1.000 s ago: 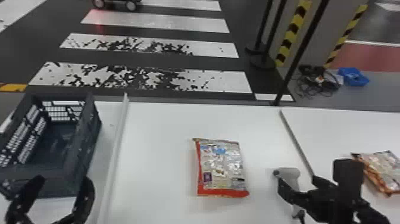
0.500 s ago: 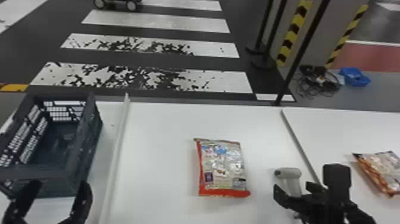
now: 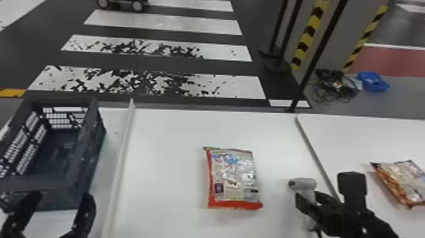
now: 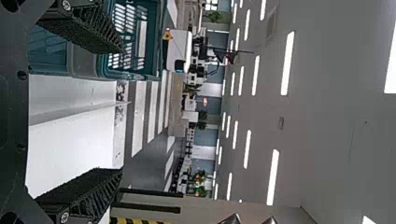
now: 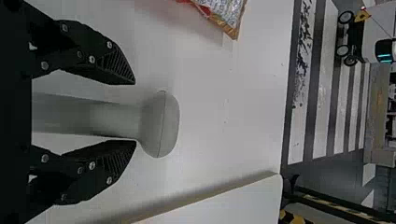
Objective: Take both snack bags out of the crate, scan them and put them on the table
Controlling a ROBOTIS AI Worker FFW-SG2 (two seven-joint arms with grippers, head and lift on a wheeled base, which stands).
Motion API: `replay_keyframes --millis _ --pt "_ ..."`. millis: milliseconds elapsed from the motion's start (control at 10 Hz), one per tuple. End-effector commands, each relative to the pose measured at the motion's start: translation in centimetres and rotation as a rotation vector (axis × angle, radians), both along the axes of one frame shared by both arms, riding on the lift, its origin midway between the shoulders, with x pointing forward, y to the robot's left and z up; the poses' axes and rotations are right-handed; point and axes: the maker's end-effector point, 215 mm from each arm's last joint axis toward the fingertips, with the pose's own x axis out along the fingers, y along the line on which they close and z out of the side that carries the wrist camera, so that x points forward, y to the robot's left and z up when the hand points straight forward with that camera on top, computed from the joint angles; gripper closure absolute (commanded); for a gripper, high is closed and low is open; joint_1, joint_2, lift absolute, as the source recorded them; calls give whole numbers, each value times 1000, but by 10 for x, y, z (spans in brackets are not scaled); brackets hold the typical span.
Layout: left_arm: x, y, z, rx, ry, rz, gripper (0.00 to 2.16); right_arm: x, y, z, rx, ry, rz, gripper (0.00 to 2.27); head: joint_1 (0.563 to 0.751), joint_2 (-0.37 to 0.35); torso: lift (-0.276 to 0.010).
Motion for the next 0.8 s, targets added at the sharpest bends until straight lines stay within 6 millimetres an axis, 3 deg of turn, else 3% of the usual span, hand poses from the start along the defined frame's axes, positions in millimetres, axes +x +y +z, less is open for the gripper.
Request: replay_keyframes --millis 0,200,300,700 --pt "1 0 1 0 -2 0 87 -5 -2 -5 2 27 2 768 695 -135 -94" --pt "0 0 -2 -1 4 1 87 -9 -7 -10 -5 63 -8 2084 695 -139 -94" --pt "0 0 -3 -1 6 2 87 -9 -10 -10 -16 64 -10 2260 695 -141 -94" --pt "0 1 -3 -2 6 3 87 -3 -7 18 -11 30 -18 2260 695 -153 -94"
